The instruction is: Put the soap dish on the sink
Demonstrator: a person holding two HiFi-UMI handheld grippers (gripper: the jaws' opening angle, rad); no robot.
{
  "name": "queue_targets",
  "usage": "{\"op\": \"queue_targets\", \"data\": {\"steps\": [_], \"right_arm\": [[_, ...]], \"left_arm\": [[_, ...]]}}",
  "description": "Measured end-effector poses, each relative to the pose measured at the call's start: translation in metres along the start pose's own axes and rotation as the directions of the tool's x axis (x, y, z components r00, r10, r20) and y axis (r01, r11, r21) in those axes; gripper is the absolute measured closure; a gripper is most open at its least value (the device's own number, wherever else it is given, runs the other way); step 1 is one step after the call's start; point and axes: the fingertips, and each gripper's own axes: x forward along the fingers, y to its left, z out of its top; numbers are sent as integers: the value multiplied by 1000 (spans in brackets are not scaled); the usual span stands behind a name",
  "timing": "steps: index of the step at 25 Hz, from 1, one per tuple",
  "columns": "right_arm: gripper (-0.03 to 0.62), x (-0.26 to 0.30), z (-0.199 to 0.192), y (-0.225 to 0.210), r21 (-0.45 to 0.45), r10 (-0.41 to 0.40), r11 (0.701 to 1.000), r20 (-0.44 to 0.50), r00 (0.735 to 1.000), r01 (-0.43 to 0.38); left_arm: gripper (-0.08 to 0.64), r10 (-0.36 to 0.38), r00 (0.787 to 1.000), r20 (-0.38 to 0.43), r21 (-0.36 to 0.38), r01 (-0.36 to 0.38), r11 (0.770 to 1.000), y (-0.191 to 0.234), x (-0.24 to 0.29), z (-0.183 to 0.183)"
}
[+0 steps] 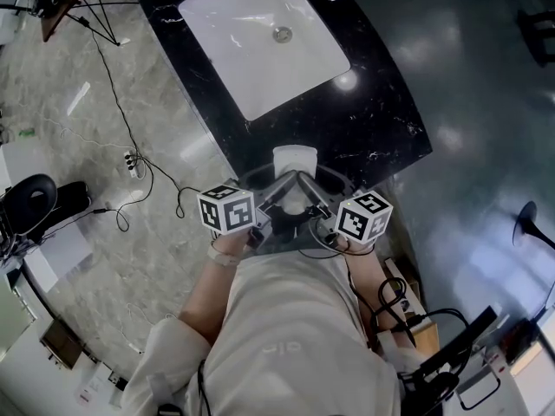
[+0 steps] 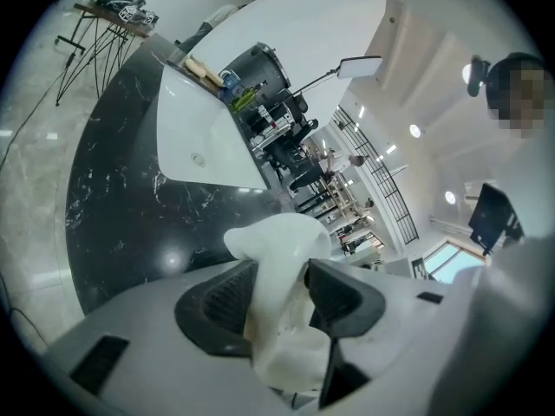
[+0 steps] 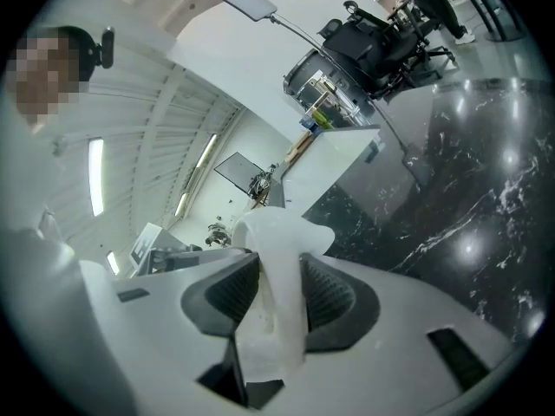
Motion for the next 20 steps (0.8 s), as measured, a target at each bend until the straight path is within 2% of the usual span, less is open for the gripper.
{"op": "queue_targets", "data": {"steps": [11, 16, 20], "right_arm": [[426, -43, 51, 46, -128, 31, 992, 157, 987, -10], [426, -68, 81, 71, -213, 56, 977, 247, 967, -2], [426, -91, 104, 93, -279, 81, 960, 315, 946, 11]], "left_arm": [[360, -69, 994, 88, 162, 54, 985, -70, -16, 35], [360, -122, 984, 128, 266, 84, 960, -111, -24, 57], [360, -173, 972, 162, 348, 107, 931, -147, -31, 73]]}}
